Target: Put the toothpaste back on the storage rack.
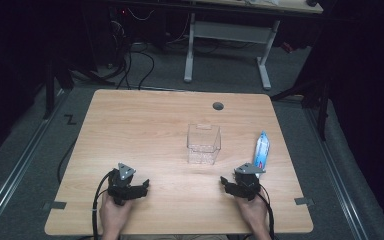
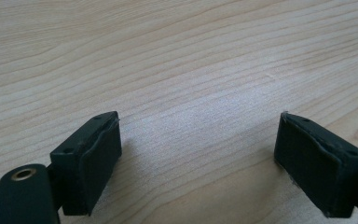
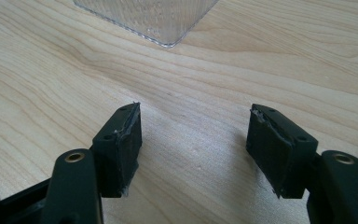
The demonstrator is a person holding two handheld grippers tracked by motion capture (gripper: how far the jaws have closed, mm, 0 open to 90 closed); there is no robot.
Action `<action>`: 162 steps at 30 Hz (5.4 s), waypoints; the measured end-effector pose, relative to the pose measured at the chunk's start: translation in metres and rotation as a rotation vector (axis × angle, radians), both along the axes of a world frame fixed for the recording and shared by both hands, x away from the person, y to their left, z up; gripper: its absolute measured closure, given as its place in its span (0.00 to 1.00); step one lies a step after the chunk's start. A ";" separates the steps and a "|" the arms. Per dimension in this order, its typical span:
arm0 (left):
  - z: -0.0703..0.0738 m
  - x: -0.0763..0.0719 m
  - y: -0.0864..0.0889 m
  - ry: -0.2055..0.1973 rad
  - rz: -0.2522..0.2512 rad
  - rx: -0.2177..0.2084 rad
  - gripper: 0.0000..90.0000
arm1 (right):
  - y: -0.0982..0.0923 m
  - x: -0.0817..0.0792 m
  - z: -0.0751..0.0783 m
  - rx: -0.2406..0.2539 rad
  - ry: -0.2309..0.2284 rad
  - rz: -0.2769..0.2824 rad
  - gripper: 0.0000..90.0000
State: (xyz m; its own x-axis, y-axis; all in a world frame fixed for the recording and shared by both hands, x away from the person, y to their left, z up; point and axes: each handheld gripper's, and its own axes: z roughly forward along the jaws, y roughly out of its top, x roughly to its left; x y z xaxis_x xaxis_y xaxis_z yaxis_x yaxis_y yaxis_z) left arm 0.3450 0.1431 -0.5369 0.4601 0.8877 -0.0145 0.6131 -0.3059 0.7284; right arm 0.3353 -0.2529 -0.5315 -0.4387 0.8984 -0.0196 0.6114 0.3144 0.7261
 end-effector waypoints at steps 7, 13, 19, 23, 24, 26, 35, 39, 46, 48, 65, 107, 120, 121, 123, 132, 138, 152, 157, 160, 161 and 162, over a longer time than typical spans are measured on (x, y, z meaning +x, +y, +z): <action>0.000 0.000 0.000 0.000 0.000 0.000 0.16 | 0.000 0.000 0.000 0.000 0.000 0.000 0.40; 0.000 0.000 0.000 0.000 0.000 0.000 0.16 | 0.000 0.000 0.000 0.000 0.000 0.000 0.40; 0.000 0.000 0.000 0.000 0.000 0.000 0.16 | 0.000 0.000 0.000 0.000 0.000 0.000 0.40; 0.000 0.000 0.000 0.000 0.000 0.000 0.16 | 0.000 0.000 0.000 0.000 0.000 -0.001 0.40; 0.000 0.000 0.000 0.000 0.000 0.000 0.16 | 0.000 0.000 0.000 0.000 0.000 0.000 0.40; 0.000 0.000 0.000 0.000 0.000 0.000 0.16 | 0.000 0.000 0.000 0.000 0.000 0.000 0.40; 0.000 0.000 0.000 -0.001 0.001 0.000 0.16 | 0.000 0.000 0.000 0.000 0.000 -0.001 0.39; 0.000 0.000 0.000 0.000 0.001 -0.001 0.16 | -0.001 0.000 0.000 0.003 -0.002 -0.027 0.41; 0.000 0.000 0.000 0.000 0.001 -0.001 0.16 | -0.004 -0.001 0.003 0.014 -0.012 -0.038 0.46; 0.000 0.000 0.000 0.000 0.001 -0.001 0.16 | -0.005 -0.003 0.007 0.014 -0.023 -0.038 0.46; 0.000 0.000 0.000 0.001 0.000 -0.001 0.16 | -0.018 -0.016 0.021 0.047 -0.076 -0.045 0.47; 0.000 0.000 0.000 0.000 0.001 -0.001 0.16 | -0.075 -0.003 0.047 0.103 -0.075 -0.235 0.46; 0.000 0.000 0.000 0.000 0.001 -0.001 0.16 | -0.096 0.019 0.057 0.101 -0.001 -0.268 0.43; 0.000 0.000 0.000 0.000 0.001 -0.002 0.16 | -0.096 0.022 0.057 0.096 0.006 -0.272 0.44; 0.000 0.000 0.000 0.000 0.001 0.000 0.16 | -0.098 0.028 0.057 0.083 0.021 -0.278 0.47; 0.000 0.000 0.000 0.000 0.001 -0.001 0.17 | -0.105 0.057 0.064 0.038 0.035 -0.310 0.48; 0.000 0.000 0.000 0.000 0.001 -0.001 0.16 | -0.109 0.073 0.057 0.028 0.101 -0.331 0.48; 0.000 0.000 0.000 0.000 0.001 -0.001 0.16 | -0.112 0.096 0.049 0.027 0.166 -0.378 0.48; 0.000 0.000 0.000 0.000 0.001 -0.001 0.16 | -0.113 0.103 0.046 0.032 0.182 -0.399 0.49; 0.000 0.000 0.000 0.000 0.001 -0.001 0.16 | -0.112 0.106 0.045 0.025 0.190 -0.400 0.49; 0.000 0.000 0.000 0.000 0.001 -0.001 0.16 | -0.112 0.108 0.044 0.032 0.199 -0.404 0.49; 0.000 0.000 0.000 0.000 0.001 -0.001 0.16 | -0.113 0.108 0.044 0.032 0.207 -0.404 0.49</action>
State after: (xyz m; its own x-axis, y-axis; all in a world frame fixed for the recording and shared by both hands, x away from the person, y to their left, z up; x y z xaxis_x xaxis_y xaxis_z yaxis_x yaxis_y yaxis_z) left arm 0.3454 0.1431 -0.5369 0.4595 0.8880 -0.0157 0.6135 -0.3045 0.7287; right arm 0.4437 -0.3661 -0.4879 -0.0444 0.9971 0.0624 0.8138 -0.0001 0.5812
